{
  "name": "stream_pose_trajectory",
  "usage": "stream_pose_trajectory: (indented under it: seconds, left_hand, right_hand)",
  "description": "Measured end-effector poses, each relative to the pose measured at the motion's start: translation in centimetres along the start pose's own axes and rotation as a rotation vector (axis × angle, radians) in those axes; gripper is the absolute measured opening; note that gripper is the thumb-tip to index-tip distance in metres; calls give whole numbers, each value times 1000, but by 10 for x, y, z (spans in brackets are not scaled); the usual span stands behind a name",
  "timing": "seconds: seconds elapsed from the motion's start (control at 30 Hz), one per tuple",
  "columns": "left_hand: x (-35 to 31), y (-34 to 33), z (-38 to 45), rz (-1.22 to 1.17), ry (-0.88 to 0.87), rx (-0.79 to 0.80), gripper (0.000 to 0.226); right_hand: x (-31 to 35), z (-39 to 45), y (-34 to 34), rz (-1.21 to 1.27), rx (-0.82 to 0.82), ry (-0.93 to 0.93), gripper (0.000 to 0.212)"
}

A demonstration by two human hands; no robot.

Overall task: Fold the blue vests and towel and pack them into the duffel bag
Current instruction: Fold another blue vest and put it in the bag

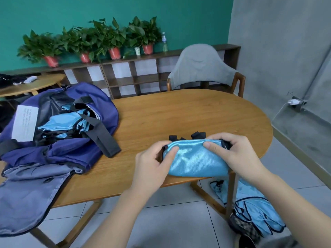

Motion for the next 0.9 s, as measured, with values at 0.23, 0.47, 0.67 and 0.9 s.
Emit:
stream_pose_trajectory:
  seconds: [0.23,0.47,0.67,0.9]
  left_hand:
    - [33,-16,30,189,132,98,19]
    - [41,-29,40,398,15,282,41]
    - [39,-47,35,490,-100,466,22]
    - [20,-45,36,806,118,338,50]
  right_hand:
    - [-31,28,-5,-363,-43,-73,9]
    - [-45,46,-16,-561,-7,-97,9]
    - [-49,59,-8,-556,-111,-138,31]
    - [-39,45,-10,-521,-195,-181,31]
Point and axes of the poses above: each hand's wrist, its own z-axis towards the middle knuckle, its own y-axis out of the back of the hand, x = y × z, the point moved 7 cm from there along z, towards the middle knuckle, and after that the axes turned 14 degrees about -z, right-handed, at the moved point
